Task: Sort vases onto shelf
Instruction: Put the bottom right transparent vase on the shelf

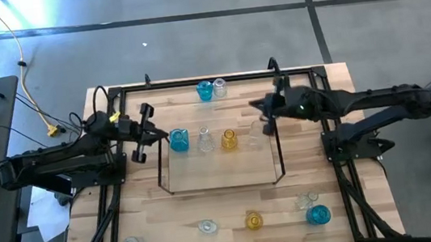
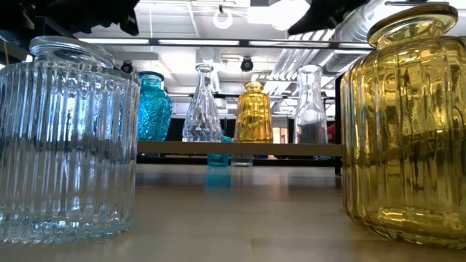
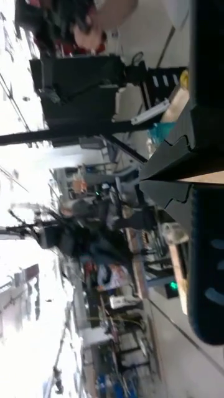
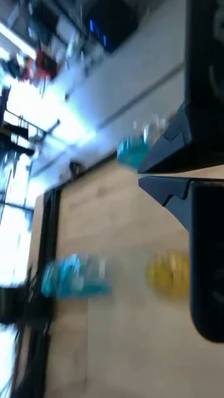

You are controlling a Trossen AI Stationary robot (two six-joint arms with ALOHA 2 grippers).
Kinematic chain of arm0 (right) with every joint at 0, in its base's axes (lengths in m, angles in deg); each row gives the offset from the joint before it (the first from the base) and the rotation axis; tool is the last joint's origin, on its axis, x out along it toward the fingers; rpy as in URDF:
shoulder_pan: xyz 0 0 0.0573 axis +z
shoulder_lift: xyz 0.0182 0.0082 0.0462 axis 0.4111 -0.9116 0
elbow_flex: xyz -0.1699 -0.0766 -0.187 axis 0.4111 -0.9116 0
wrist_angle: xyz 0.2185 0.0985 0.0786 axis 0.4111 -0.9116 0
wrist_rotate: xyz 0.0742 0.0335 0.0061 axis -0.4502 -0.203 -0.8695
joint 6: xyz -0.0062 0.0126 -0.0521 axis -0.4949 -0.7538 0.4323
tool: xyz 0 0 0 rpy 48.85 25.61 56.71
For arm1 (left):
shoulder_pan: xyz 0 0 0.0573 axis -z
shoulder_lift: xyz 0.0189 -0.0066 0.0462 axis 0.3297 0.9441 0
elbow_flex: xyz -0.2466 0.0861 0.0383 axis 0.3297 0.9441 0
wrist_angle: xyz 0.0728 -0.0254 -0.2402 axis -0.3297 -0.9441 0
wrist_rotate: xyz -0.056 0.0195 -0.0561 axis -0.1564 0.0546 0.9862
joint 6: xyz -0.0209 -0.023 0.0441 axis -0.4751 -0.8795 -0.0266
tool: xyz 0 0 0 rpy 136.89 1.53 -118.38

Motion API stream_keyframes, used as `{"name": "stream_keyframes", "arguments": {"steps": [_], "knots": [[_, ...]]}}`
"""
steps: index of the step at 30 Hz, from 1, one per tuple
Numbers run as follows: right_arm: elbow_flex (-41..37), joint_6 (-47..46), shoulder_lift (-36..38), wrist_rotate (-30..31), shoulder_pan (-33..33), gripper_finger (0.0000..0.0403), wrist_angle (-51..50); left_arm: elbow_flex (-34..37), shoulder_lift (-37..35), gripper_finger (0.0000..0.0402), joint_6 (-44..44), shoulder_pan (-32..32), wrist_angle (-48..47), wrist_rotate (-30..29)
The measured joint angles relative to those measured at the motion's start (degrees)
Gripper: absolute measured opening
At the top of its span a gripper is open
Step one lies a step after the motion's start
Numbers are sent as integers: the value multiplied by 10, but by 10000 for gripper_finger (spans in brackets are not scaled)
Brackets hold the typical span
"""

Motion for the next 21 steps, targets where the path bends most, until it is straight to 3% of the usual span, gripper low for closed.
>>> {"name": "stream_keyframes", "arguments": {"steps": [5, 10, 15, 21], "knots": [[0, -102, 28, 13, 96, 0, -59, 0, 3, 0, -2, 7, -8, -22], [22, -202, 17, 92, 218, 0, -135, 0, 2, 0, 1, 12, -8, -22], [99, -305, -30, 152, 316, 0, -245, 0, 2, 0, 1, 11, -7, -23], [228, -525, -122, 123, 388, 0, -470, 0, 2, 0, -2, 11, -17, -23]]}}
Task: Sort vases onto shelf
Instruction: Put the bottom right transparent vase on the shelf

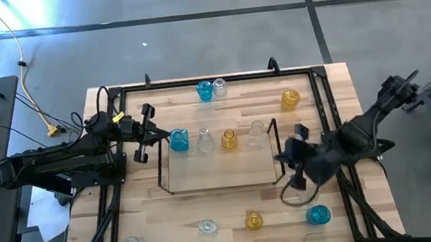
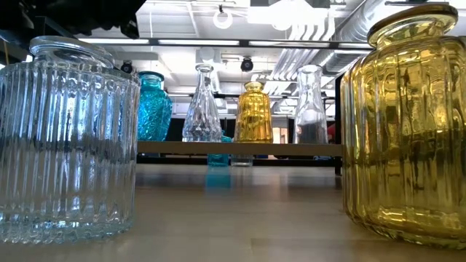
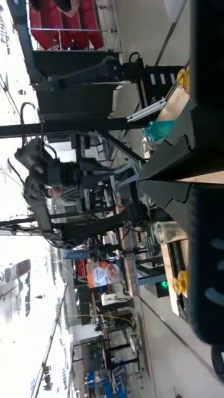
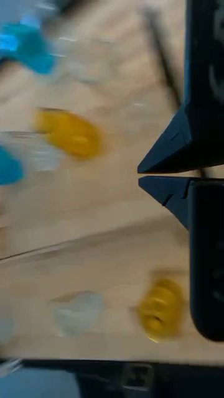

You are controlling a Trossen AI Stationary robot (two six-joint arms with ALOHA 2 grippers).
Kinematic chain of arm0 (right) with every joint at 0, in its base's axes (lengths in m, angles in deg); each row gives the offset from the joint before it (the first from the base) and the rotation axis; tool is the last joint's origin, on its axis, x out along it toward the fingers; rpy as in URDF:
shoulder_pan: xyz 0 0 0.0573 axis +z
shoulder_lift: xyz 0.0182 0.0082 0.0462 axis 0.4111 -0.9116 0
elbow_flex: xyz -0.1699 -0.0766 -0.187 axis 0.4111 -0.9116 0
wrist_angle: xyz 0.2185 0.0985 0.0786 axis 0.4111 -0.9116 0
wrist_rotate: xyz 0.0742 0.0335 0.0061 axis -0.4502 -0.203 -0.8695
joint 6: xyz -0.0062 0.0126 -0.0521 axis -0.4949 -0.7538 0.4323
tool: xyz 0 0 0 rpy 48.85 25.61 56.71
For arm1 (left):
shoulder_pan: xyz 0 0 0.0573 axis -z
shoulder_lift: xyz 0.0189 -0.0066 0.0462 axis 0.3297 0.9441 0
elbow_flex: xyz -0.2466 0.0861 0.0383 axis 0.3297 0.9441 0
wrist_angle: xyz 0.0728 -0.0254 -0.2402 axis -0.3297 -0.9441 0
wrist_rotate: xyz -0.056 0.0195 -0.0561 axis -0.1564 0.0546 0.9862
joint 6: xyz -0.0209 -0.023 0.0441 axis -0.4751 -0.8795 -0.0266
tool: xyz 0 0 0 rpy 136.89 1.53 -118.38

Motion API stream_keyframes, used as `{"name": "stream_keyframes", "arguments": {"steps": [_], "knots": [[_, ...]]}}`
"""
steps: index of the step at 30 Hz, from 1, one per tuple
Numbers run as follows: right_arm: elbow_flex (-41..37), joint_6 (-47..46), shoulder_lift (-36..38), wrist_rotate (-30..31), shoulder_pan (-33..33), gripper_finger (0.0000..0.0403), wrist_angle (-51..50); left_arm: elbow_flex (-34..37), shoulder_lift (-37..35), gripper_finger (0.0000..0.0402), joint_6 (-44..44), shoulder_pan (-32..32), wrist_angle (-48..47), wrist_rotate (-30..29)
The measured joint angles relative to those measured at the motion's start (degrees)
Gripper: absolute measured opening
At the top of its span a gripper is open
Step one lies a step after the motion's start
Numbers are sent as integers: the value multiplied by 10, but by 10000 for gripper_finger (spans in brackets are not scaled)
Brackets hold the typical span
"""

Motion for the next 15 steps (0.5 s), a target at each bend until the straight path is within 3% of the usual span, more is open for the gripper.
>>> {"name": "stream_keyframes", "arguments": {"steps": [4, 8, 11, 15], "knots": [[85, -182, -70, -65, 44, 0, -152, 0, 0, 0, 0, 0, -12, 3], [143, -344, -129, -151, 85, 10, -244, 0, 0, 0, 5, 0, -19, 3], [157, -438, -166, -213, 112, 38, -268, 0, 0, 0, 9, 0, -20, 3], [158, -516, -202, -290, 130, 105, -272, 0, 0, 0, 14, 0, -20, 3]]}}
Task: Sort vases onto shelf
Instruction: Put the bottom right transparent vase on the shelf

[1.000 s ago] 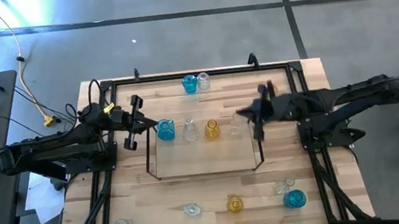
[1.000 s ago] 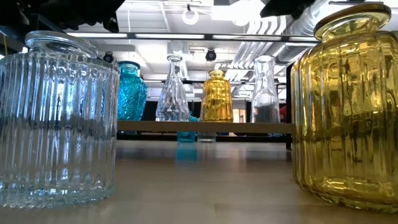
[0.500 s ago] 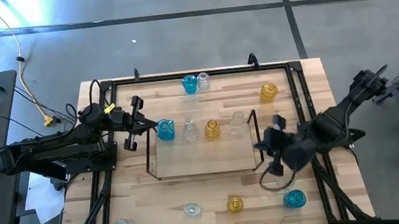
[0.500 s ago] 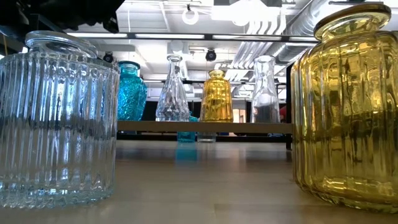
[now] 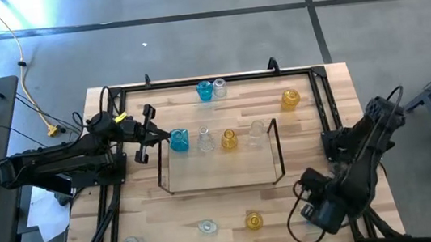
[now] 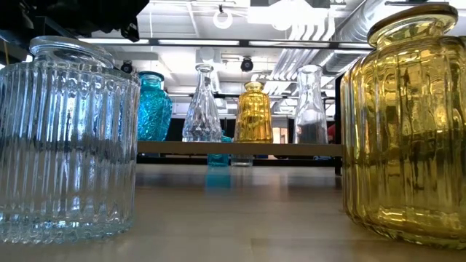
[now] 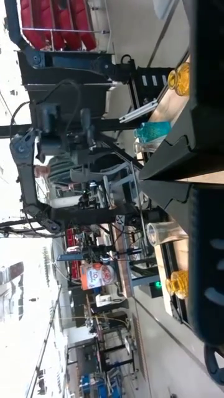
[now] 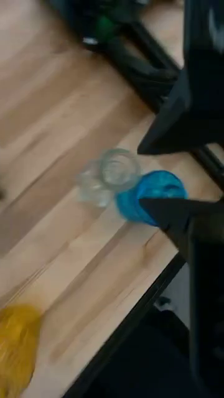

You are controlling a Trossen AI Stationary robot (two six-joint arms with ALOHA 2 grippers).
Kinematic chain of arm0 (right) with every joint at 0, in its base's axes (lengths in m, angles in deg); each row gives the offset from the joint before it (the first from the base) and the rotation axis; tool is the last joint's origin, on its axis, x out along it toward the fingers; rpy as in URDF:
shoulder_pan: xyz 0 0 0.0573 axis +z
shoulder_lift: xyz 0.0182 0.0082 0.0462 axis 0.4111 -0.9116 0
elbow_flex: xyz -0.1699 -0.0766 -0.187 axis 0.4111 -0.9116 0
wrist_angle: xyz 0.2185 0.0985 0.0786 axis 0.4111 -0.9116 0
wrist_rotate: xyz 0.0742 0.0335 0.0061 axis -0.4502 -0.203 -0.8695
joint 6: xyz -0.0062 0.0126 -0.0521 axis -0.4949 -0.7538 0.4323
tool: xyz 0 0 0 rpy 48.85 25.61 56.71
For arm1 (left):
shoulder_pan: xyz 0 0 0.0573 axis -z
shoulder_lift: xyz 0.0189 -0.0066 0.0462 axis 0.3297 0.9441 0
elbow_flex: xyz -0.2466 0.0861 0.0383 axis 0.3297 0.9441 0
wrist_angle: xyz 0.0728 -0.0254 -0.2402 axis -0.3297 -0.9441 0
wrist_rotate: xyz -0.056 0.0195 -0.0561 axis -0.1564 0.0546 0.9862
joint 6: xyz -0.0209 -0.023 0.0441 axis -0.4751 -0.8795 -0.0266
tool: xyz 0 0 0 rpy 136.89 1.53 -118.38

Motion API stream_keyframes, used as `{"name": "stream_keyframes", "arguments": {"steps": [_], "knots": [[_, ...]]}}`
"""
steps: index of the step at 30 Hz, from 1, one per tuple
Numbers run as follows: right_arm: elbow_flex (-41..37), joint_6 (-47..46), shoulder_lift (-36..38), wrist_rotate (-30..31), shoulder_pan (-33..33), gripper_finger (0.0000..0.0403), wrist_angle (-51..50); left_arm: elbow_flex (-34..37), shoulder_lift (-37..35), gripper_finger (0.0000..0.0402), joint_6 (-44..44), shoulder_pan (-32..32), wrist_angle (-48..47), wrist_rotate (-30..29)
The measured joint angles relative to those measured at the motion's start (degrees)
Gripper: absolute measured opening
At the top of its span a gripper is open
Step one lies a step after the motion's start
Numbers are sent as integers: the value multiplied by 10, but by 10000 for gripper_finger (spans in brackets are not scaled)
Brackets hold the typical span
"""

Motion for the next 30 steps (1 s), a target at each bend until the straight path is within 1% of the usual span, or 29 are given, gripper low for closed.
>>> {"name": "stream_keyframes", "arguments": {"steps": [3, 6, 8, 10, 14, 19, 25, 30], "knots": [[0, -30, -17, -19, 1, 160, 0, 0, 0, 0, 1, 0, 0, 0], [0, -41, -23, -12, 0, 206, -4, 0, 0, 0, 1, 0, 0, 0], [0, -51, -25, -9, 0, 228, -5, 0, 0, 0, 1, 0, 0, 0], [-8, -59, -24, -6, 0, 239, -9, 0, 1, 0, 1, 0, -1, 1], [-40, -55, -24, -30, 0, 242, -14, 0, 1, 0, 1, 0, -1, 1], [-73, -43, -24, -33, 0, 236, -3, 0, 1, 0, 0, 10, -1, 1], [-92, -28, -24, -33, 0, 223, 26, 0, 1, 0, -9, 31, -1, 0], [-90, -33, -24, -33, 0, 223, 27, 0, 1, 0, -10, 47, -1, -2]]}}
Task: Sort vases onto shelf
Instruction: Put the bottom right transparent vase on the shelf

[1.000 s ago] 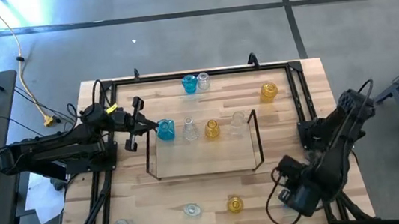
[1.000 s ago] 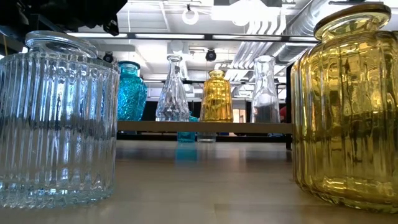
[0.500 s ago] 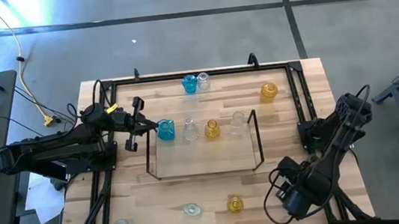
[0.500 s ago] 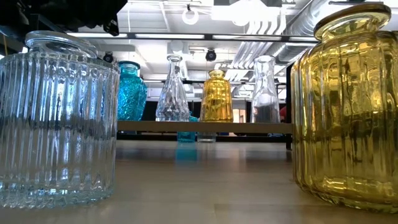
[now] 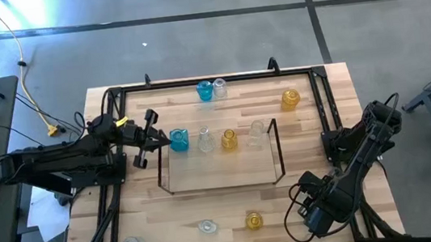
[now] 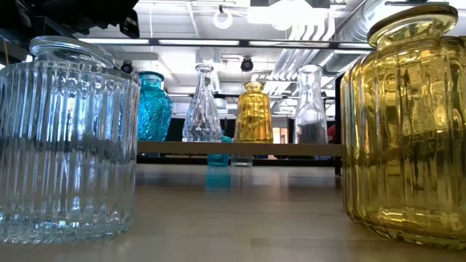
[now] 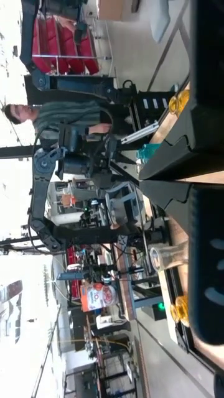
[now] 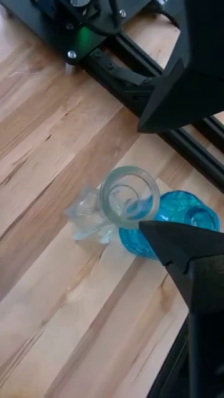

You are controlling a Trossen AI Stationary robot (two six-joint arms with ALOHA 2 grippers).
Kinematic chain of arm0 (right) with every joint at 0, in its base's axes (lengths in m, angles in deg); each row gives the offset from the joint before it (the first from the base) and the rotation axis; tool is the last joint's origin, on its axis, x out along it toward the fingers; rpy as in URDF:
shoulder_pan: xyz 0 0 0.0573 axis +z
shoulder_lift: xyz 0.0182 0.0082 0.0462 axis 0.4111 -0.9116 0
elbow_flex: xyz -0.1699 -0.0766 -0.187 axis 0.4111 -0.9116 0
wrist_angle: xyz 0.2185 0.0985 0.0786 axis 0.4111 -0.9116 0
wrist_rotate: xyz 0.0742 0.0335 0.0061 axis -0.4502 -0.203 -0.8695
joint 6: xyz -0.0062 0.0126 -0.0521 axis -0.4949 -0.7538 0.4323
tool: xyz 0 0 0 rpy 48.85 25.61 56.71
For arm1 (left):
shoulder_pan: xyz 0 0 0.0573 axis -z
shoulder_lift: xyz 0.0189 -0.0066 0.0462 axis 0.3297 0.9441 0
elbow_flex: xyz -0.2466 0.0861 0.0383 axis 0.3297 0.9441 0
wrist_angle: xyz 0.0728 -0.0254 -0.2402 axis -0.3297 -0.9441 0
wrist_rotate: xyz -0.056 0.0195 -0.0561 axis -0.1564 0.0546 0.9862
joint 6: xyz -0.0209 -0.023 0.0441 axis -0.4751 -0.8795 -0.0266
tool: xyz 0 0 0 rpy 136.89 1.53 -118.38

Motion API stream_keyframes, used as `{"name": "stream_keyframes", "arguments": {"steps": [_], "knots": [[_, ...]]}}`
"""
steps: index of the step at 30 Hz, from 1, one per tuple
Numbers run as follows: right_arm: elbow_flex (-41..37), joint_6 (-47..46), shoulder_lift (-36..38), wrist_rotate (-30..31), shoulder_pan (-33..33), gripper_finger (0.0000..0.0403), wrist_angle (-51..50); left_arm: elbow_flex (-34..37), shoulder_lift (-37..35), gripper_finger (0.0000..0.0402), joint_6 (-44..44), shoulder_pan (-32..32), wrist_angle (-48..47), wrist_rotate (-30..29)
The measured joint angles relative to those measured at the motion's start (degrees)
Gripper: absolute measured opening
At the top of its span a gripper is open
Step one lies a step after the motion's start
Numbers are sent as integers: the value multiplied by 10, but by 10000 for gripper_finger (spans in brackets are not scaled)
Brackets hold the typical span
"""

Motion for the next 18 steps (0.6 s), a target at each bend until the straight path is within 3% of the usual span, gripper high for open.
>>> {"name": "stream_keyframes", "arguments": {"steps": [8, 18], "knots": [[-3, -3, 0, 28, 0, 223, 44, 0, 0, 0, 0, 18, 0, -1], [-36, -12, -1, 15, -4, 223, 59, 0, 0, 0, 0, 20, 0, -3]]}}
